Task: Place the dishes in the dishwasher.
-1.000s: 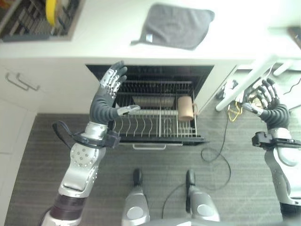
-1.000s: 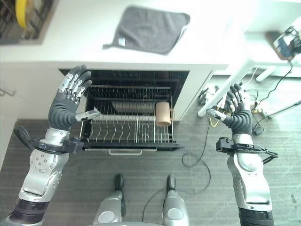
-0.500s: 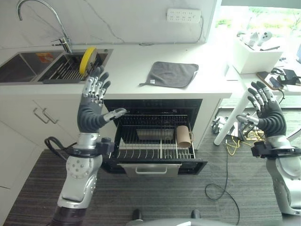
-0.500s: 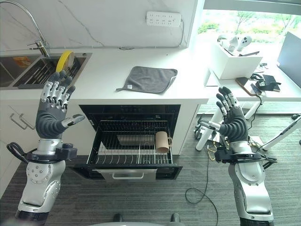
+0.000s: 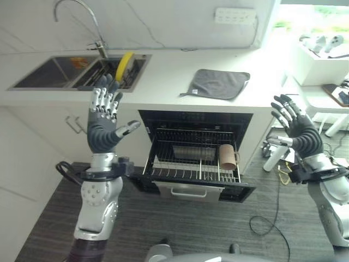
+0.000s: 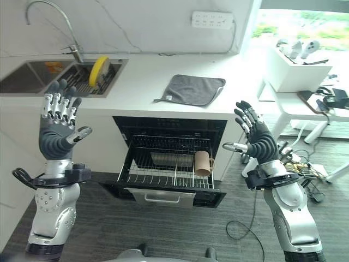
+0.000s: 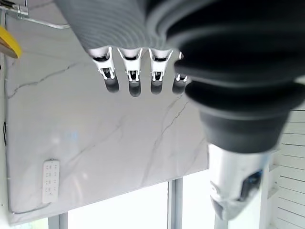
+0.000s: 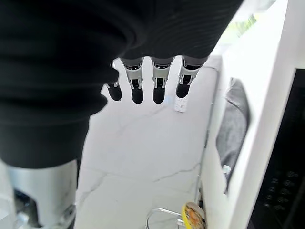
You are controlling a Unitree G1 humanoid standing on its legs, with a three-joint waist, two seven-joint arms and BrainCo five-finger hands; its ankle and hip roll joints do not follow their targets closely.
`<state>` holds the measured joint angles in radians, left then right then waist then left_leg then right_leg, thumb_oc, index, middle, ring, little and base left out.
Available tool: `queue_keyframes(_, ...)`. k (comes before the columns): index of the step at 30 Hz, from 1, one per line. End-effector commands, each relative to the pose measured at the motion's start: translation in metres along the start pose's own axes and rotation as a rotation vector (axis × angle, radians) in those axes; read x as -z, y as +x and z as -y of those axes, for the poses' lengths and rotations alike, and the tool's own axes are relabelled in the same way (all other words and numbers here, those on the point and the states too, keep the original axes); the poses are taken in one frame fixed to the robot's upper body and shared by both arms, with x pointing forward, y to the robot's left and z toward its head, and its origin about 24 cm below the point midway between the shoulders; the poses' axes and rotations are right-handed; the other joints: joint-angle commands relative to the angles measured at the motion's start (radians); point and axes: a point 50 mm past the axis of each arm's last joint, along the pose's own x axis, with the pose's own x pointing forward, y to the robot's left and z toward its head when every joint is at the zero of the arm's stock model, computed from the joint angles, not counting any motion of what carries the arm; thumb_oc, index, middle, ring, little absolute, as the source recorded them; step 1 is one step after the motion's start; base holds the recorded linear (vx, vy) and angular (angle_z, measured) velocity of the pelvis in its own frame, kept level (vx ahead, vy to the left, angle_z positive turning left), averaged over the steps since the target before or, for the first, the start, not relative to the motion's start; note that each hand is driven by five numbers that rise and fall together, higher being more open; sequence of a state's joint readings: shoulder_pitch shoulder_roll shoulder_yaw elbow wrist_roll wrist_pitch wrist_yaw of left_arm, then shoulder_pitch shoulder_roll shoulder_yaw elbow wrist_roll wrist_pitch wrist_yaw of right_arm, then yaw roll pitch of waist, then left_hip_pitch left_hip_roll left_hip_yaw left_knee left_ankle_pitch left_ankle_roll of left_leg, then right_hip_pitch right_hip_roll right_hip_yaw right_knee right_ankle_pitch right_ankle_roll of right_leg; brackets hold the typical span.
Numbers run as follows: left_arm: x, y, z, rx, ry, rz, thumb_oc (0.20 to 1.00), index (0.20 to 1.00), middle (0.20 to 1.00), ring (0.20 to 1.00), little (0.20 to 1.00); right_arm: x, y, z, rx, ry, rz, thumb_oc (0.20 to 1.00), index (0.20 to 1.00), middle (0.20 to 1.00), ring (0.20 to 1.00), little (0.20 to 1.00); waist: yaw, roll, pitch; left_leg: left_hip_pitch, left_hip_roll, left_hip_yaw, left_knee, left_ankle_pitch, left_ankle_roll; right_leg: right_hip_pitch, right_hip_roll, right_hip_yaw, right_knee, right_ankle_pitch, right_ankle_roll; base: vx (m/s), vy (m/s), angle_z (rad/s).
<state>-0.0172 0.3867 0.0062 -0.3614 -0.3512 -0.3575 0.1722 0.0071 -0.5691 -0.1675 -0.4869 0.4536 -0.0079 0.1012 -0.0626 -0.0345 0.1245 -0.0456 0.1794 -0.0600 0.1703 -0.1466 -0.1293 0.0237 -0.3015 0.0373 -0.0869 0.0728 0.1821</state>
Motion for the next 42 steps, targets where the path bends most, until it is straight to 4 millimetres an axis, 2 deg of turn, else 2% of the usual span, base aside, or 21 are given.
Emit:
queue_keyframes(1, -0.017, 0.011, -0.007, 0.020, 0.035, 0.079, 1.000, 1.000, 1.000, 1.000, 1.000, -0.023, 0.019, 0.000, 0.026, -0.069, 0.163, 1.000, 1.000, 1.000, 1.000, 1.000, 0.007, 0.011, 0.002, 0.118, -0.011, 0.049, -0.128, 0.016, 0.027, 0.013, 0.059, 0.020, 0.035, -0.090, 0.014, -0.01, 1.064, -0.27)
queue_keyframes(2, -0.017, 0.012, -0.009, 0.026, 0.030, 0.055, 1.000, 1.000, 1.000, 1.000, 1.000, -0.027, 0.015, 0.004, 0.036, -0.067, 0.175, 1.000, 1.000, 1.000, 1.000, 1.000, 0.005, 0.006, 0.014, 0.113, -0.067, 0.043, -0.120, -0.003, 0.043, 0.000, 0.009, 0.011, 0.042, -0.052, 0.039, 0.01, 0.673, 0.37)
queue_keyframes(3, -0.017, 0.012, -0.009, 0.026, 0.030, 0.055, 1.000, 1.000, 1.000, 1.000, 1.000, -0.027, 0.015, 0.004, 0.036, -0.067, 0.175, 1.000, 1.000, 1.000, 1.000, 1.000, 0.005, 0.006, 0.014, 0.113, -0.067, 0.043, -0.120, -0.003, 0.043, 0.000, 0.009, 0.011, 0.042, -0.052, 0.039, 0.06, 0.864, 0.58)
queue_keyframes(4, -0.015, 0.011, -0.018, 0.020, 0.051, 0.021, 1.000, 1.000, 1.000, 1.000, 1.000, -0.026, 0.003, 0.008, 0.063, -0.025, 0.161, 1.000, 1.000, 1.000, 1.000, 1.000, 0.002, 0.000, 0.027, 0.133, -0.126, 0.054, -0.150, -0.011, 0.072, -0.049, -0.021, -0.032, 0.118, 0.004, 0.025, 0.05, 0.626, 0.56)
queue_keyframes(5, -0.016, 0.009, -0.020, 0.021, 0.046, 0.017, 1.000, 1.000, 1.000, 1.000, 1.000, -0.025, 0.002, 0.009, 0.073, -0.017, 0.153, 1.000, 1.000, 1.000, 1.000, 1.000, 0.007, 0.005, 0.028, 0.146, -0.128, 0.063, -0.173, -0.003, 0.081, -0.061, 0.006, -0.056, 0.151, -0.014, 0.021, 0.07, 0.829, -0.26)
queue_keyframes(6, -0.016, 0.008, -0.020, 0.034, 0.050, 0.009, 1.000, 1.000, 1.000, 1.000, 1.000, -0.023, 0.002, 0.010, 0.098, -0.004, 0.151, 1.000, 1.000, 1.000, 1.000, 1.000, 0.014, 0.024, 0.025, 0.167, -0.122, 0.078, -0.236, 0.026, 0.096, -0.062, 0.096, -0.102, 0.207, -0.092, 0.007, 0.03, 0.357, -0.01)
queue_keyframes(8, -0.013, 0.010, -0.015, 0.051, 0.053, 0.001, 1.000, 1.000, 1.000, 1.000, 1.000, -0.020, 0.001, 0.009, 0.113, -0.008, 0.152, 1.000, 1.000, 1.000, 1.000, 1.000, 0.013, 0.031, 0.022, 0.167, -0.123, 0.096, -0.258, 0.043, 0.104, -0.053, 0.179, -0.136, 0.238, -0.149, -0.024, 0.04, 0.229, -0.08)
queue_keyframes(9, -0.009, 0.009, -0.013, 0.049, 0.050, -0.013, 1.000, 1.000, 1.000, 1.000, 1.000, -0.017, -0.001, 0.008, 0.122, -0.018, 0.141, 1.000, 1.000, 1.000, 1.000, 1.000, 0.005, 0.029, 0.020, 0.160, -0.139, 0.107, -0.258, 0.051, 0.114, -0.048, 0.253, -0.137, 0.260, -0.170, -0.049, 0.07, 0.110, -0.07)
queue_keyframes(12, -0.003, 0.004, -0.012, 0.018, 0.025, -0.046, 1.000, 1.000, 1.000, 1.000, 1.000, -0.009, -0.011, 0.012, 0.166, -0.040, 0.109, 1.000, 1.000, 1.000, 1.000, 1.000, -0.001, 0.011, 0.007, 0.154, -0.187, 0.095, -0.258, 0.054, 0.128, -0.008, 0.340, -0.104, 0.172, -0.187, -0.091, 0.11, -0.017, 0.26)
queue_keyframes(15, 0.000, 0.000, -0.011, 0.015, 0.039, -0.060, 1.000, 1.000, 1.000, 1.000, 1.000, -0.005, -0.016, 0.013, 0.176, -0.026, 0.099, 1.000, 1.000, 1.000, 1.000, 1.000, 0.004, 0.010, -0.002, 0.157, -0.198, 0.096, -0.256, 0.062, 0.127, 0.033, 0.348, -0.085, 0.095, -0.177, -0.103, 0.15, -0.183, -0.04)
queue_keyframes(17, 0.001, 0.001, -0.008, 0.039, 0.024, -0.071, 1.000, 1.000, 1.000, 1.000, 1.000, -0.006, -0.016, 0.012, 0.170, -0.047, 0.096, 1.000, 1.000, 1.000, 1.000, 1.000, 0.005, -0.002, 0.008, 0.086, -0.222, 0.133, -0.070, 0.033, 0.096, 0.052, 0.325, -0.089, 0.102, -0.183, -0.117, 0.09, -0.178, -0.10)
queue_keyframes(18, 0.002, 0.001, -0.005, 0.058, -0.002, -0.084, 1.000, 1.000, 1.000, 1.000, 1.000, -0.007, -0.014, 0.014, 0.180, -0.079, 0.094, 1.000, 1.000, 1.000, 1.000, 1.000, 0.016, -0.014, 0.025, -0.005, -0.234, 0.127, 0.090, 0.057, 0.067, 0.070, 0.308, -0.092, 0.098, -0.179, -0.131, 0.03, -0.045, -0.14)
queue_keyframes(20, 0.002, 0.000, -0.002, 0.069, -0.036, -0.095, 1.000, 1.000, 1.000, 1.000, 1.000, -0.008, -0.008, 0.013, 0.179, -0.087, 0.099, 1.000, 1.000, 1.000, 1.000, 1.000, 0.022, -0.013, 0.037, -0.059, -0.185, 0.131, 0.157, 0.077, 0.047, 0.094, 0.302, -0.095, 0.083, -0.180, -0.139, 0.05, 0.075, 0.29)
queue_keyframes(22, 0.001, -0.002, -0.001, 0.068, -0.053, -0.086, 1.000, 1.000, 1.000, 1.000, 1.000, -0.007, -0.006, 0.012, 0.164, -0.088, 0.087, 1.000, 1.000, 1.000, 1.000, 1.000, 0.014, -0.014, 0.028, -0.015, -0.115, 0.150, 0.044, 0.058, 0.059, 0.103, 0.285, -0.081, 0.065, -0.179, -0.129, 0.10, 0.262, 0.03)
queue_keyframes(25, 0.000, -0.001, -0.003, 0.046, -0.083, -0.082, 1.000, 1.000, 1.000, 1.000, 1.000, -0.008, -0.007, 0.014, 0.130, -0.122, 0.078, 1.000, 1.000, 1.000, 1.000, 1.000, 0.003, 0.012, -0.006, 0.064, -0.004, 0.115, -0.243, 0.164, 0.027, 0.102, 0.272, -0.065, 0.039, -0.188, -0.116, 0.13, 0.444, -0.26)
queue_keyframes(28, 0.001, -0.004, -0.001, 0.048, -0.076, -0.057, 1.000, 1.000, 1.000, 1.000, 1.000, -0.017, 0.000, 0.021, 0.116, -0.132, 0.103, 1.000, 1.000, 1.000, 1.000, 1.000, 0.006, 0.024, -0.015, 0.064, 0.040, 0.058, -0.257, 0.177, 0.004, 0.103, 0.243, -0.040, 0.051, -0.201, -0.107, 0.10, 0.572, -0.57)
queue_keyframes(31, 0.000, 0.000, -0.003, 0.063, -0.103, -0.052, 1.000, 1.000, 1.000, 1.000, 1.000, -0.021, 0.001, 0.023, 0.145, -0.154, 0.104, 1.000, 1.000, 1.000, 1.000, 1.000, -0.004, 0.035, -0.017, 0.091, 0.014, 0.104, -0.258, 0.146, 0.011, 0.088, 0.162, -0.073, 0.075, -0.190, -0.048, 0.07, 0.769, -0.29)
queue_keyframes(34, -0.007, 0.008, 0.001, 0.120, -0.059, -0.036, 1.000, 1.000, 1.000, 1.000, 1.000, -0.021, -0.007, 0.023, 0.187, -0.116, 0.109, 1.000, 1.000, 1.000, 1.000, 1.000, -0.007, 0.025, -0.001, 0.110, -0.076, 0.083, -0.258, 0.107, 0.064, 0.007, 0.098, -0.092, 0.214, -0.129, 0.009, 0.03, 0.573, 0.08)
queue_keyframes(37, -0.008, 0.010, -0.003, 0.128, -0.014, -0.046, 1.000, 1.000, 1.000, 1.000, 1.000, -0.016, -0.007, 0.017, 0.172, -0.103, 0.102, 1.000, 1.000, 1.000, 1.000, 1.000, 0.010, 0.022, 0.008, 0.114, -0.090, 0.096, -0.258, 0.098, 0.084, -0.027, 0.096, -0.153, 0.268, -0.109, 0.009, -0.01, 0.250, -0.05)
queue_keyframes(40, -0.007, 0.013, -0.002, 0.133, -0.015, -0.037, 1.000, 1.000, 1.000, 1.000, 1.000, -0.012, -0.005, 0.017, 0.178, -0.094, 0.094, 1.000, 1.000, 1.000, 1.000, 1.000, 0.012, 0.014, 0.011, 0.111, -0.098, 0.127, -0.258, 0.095, 0.088, -0.004, 0.175, -0.187, 0.152, -0.141, -0.021, 0.01, 0.029, -0.44)
queue_keyframes(42, -0.009, 0.014, -0.001, 0.117, -0.010, -0.017, 1.000, 1.000, 1.000, 1.000, 1.000, -0.010, -0.002, 0.016, 0.173, -0.092, 0.088, 1.000, 1.000, 1.000, 1.000, 1.000, 0.021, 0.008, 0.013, 0.117, -0.098, 0.153, -0.258, 0.093, 0.084, 0.017, 0.181, -0.225, 0.091, -0.123, -0.029, 0.00, -0.105, -0.33)
